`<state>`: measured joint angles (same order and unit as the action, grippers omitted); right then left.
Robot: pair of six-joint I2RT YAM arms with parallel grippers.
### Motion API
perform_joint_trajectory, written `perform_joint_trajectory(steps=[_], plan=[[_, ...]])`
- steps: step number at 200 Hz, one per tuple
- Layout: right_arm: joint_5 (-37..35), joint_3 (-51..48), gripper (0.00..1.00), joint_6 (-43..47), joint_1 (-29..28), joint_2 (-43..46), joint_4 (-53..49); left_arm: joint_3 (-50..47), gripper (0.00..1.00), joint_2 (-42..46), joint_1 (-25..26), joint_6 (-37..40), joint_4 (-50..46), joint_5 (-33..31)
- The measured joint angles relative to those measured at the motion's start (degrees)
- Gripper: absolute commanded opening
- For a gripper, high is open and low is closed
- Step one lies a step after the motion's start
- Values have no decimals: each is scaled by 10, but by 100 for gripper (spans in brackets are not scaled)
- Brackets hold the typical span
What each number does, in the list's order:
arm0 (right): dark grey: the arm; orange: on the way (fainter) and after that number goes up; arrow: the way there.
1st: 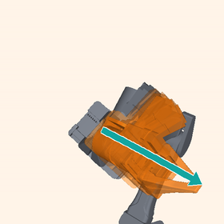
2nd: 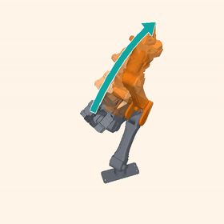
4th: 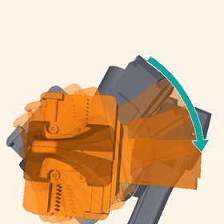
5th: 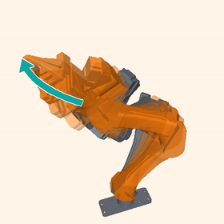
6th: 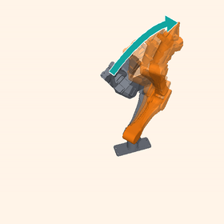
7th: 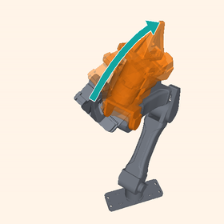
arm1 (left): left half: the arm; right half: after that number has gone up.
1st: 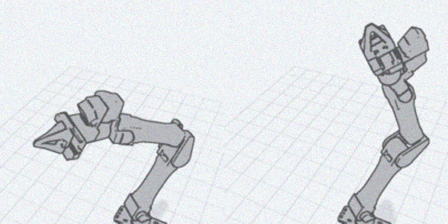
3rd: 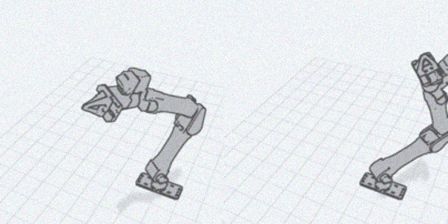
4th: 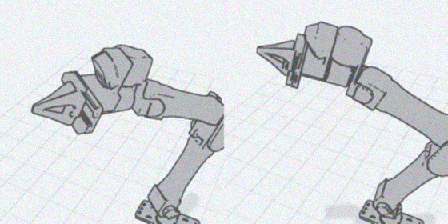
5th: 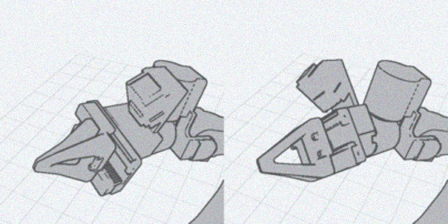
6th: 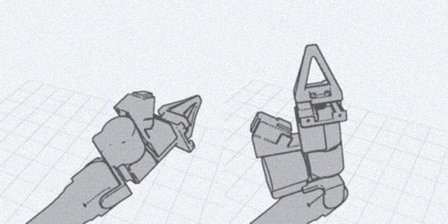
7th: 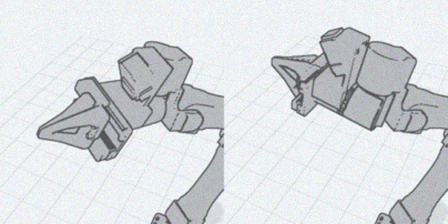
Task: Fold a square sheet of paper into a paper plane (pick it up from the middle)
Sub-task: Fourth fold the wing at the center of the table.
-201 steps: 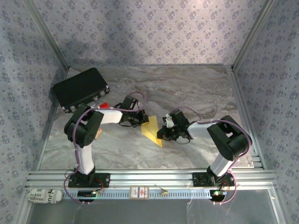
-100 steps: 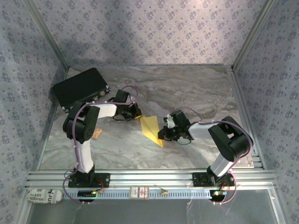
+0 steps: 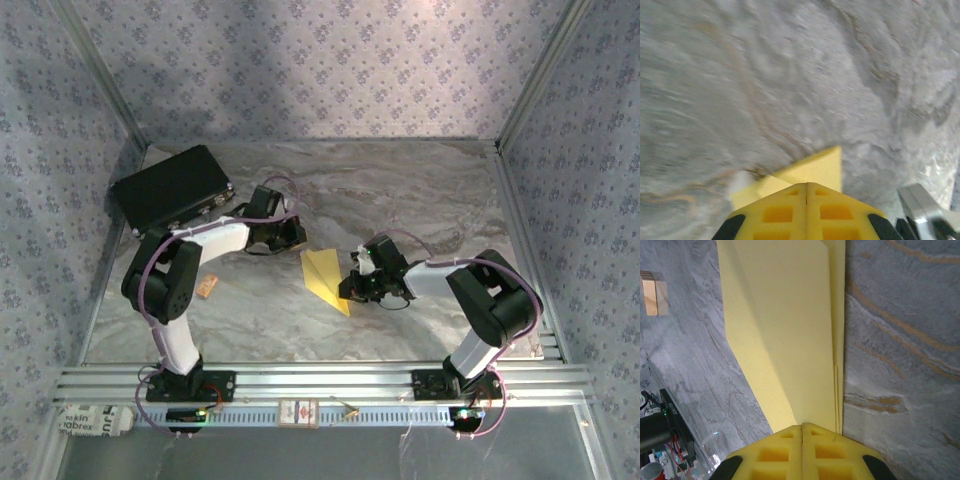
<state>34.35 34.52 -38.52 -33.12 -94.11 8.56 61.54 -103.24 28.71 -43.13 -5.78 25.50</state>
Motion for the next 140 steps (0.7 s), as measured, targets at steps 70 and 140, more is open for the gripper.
perform_joint_trajectory(steps=[70,140], plan=[[-1,1,0,0,1,5,-15,-81,4,-8,129,-76,88,35],[1,2,0,0,1,5,-17,-104,3,-30,153,-116,132,25]])
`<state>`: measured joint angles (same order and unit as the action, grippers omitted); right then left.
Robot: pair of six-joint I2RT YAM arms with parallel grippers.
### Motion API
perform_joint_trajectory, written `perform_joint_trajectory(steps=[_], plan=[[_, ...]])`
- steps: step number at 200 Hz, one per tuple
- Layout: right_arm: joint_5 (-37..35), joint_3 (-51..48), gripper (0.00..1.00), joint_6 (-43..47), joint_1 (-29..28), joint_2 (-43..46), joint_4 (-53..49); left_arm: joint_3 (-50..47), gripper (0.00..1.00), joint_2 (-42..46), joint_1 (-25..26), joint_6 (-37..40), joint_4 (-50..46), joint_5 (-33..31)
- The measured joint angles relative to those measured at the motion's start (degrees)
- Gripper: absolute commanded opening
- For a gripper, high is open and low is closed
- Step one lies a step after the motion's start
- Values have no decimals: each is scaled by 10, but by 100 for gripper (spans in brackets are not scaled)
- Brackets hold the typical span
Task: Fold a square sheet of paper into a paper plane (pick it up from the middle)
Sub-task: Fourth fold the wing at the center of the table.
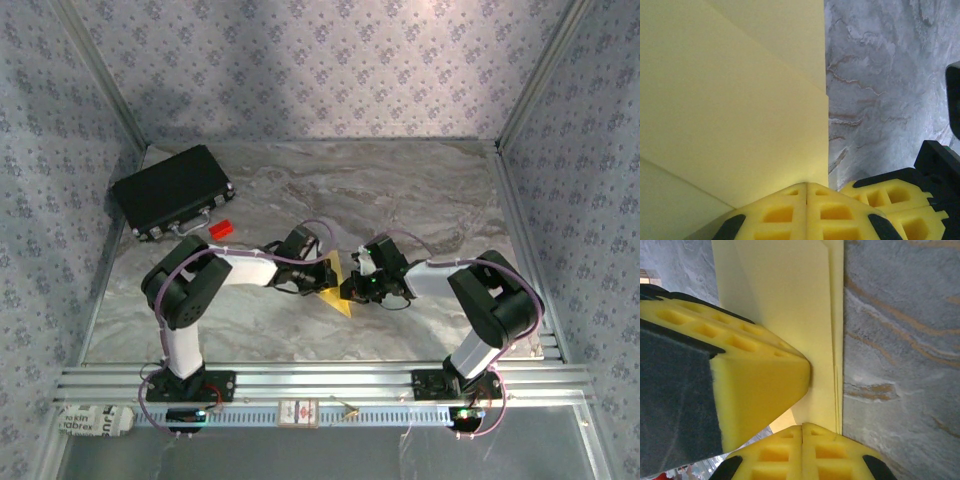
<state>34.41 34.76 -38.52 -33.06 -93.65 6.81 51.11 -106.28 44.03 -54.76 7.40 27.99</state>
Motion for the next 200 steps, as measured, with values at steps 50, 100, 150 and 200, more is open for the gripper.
perform_joint_trajectory(steps=[50,100,150,200], plan=[[0,0,0,0,0,0,0,2,3,-2,-10,8,-1,0],[-1,0,0,3,1,-1,2,18,3,-12,-56,38,-10,7],[-1,0,0,4,1,-1,2,34,3,-19,-108,73,-22,5],[-1,0,0,4,1,-1,3,61,3,-37,-136,105,-50,28]])
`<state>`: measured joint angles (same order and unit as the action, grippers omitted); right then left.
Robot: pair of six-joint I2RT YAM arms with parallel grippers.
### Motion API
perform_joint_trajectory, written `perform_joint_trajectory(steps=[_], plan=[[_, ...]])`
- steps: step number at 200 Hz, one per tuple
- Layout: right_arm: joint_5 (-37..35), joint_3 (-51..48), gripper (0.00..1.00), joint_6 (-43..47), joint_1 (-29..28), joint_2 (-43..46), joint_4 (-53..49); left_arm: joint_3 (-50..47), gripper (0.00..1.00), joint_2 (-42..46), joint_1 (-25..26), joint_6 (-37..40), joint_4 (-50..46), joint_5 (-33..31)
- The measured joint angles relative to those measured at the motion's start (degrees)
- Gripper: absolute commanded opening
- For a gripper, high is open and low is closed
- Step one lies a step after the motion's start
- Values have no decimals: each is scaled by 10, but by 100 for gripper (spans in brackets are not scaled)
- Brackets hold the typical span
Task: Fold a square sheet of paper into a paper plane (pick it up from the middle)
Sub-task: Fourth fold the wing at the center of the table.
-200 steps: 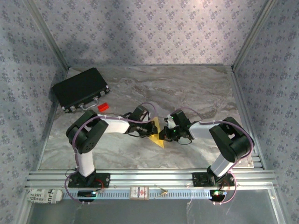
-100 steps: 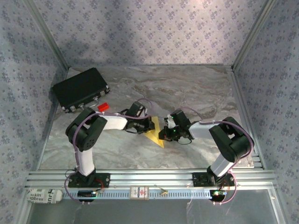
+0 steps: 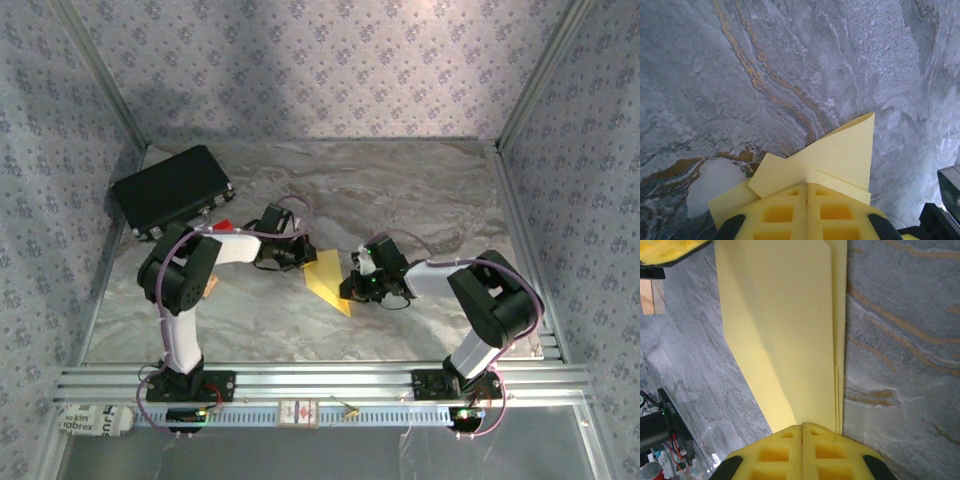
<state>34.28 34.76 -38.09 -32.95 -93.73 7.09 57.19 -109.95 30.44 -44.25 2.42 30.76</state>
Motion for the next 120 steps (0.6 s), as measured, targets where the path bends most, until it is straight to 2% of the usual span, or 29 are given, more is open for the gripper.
perform_joint_trajectory(steps=[92,120], plan=[[0,1,0,2,1,0,-2,43,5,-16,-22,23,-49,-9],[0,5,0,2,1,0,-9,43,6,0,-23,23,-66,-32]])
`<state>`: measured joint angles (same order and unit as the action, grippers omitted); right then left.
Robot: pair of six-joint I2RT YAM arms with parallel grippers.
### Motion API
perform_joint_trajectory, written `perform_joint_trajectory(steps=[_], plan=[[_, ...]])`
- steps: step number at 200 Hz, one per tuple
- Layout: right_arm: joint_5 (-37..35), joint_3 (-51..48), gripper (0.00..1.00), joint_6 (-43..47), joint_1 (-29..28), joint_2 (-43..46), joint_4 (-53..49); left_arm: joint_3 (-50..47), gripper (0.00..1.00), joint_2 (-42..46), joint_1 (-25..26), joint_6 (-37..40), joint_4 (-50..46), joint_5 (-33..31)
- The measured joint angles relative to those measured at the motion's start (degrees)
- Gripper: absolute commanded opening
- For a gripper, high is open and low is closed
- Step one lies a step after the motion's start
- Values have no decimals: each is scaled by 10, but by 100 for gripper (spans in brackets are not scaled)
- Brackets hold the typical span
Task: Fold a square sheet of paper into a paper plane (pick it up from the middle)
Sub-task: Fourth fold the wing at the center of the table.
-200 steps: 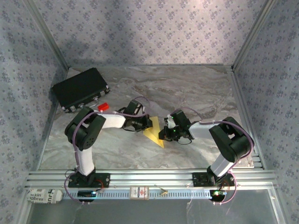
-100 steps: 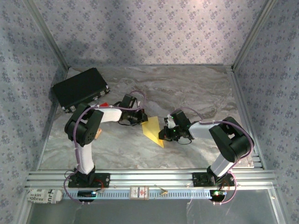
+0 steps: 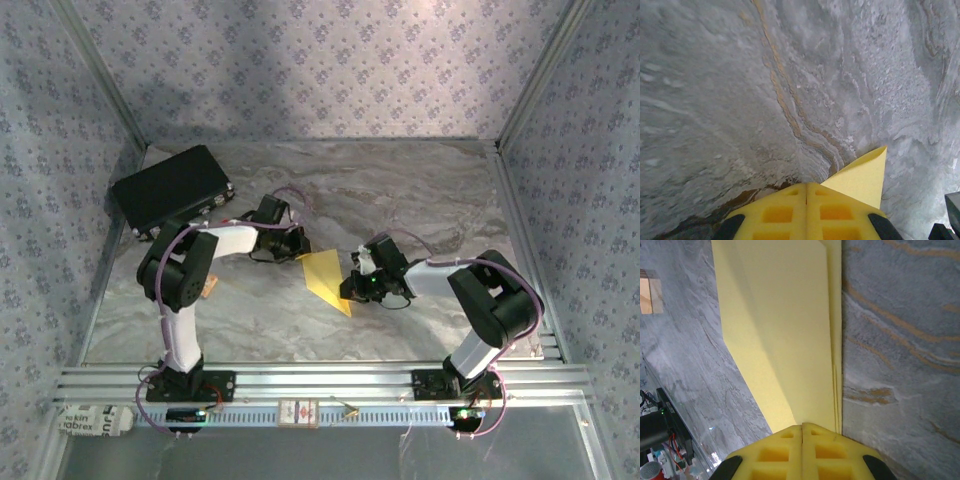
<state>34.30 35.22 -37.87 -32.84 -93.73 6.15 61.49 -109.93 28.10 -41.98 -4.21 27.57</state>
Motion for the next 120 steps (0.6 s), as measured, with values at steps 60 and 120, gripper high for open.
perform_joint_trajectory(steps=[60,120], plan=[[0,6,0,0,1,0,-14,6,8,61,11,1,-22,-28],[-5,6,0,0,1,7,-30,6,7,57,99,-12,-5,-25]])
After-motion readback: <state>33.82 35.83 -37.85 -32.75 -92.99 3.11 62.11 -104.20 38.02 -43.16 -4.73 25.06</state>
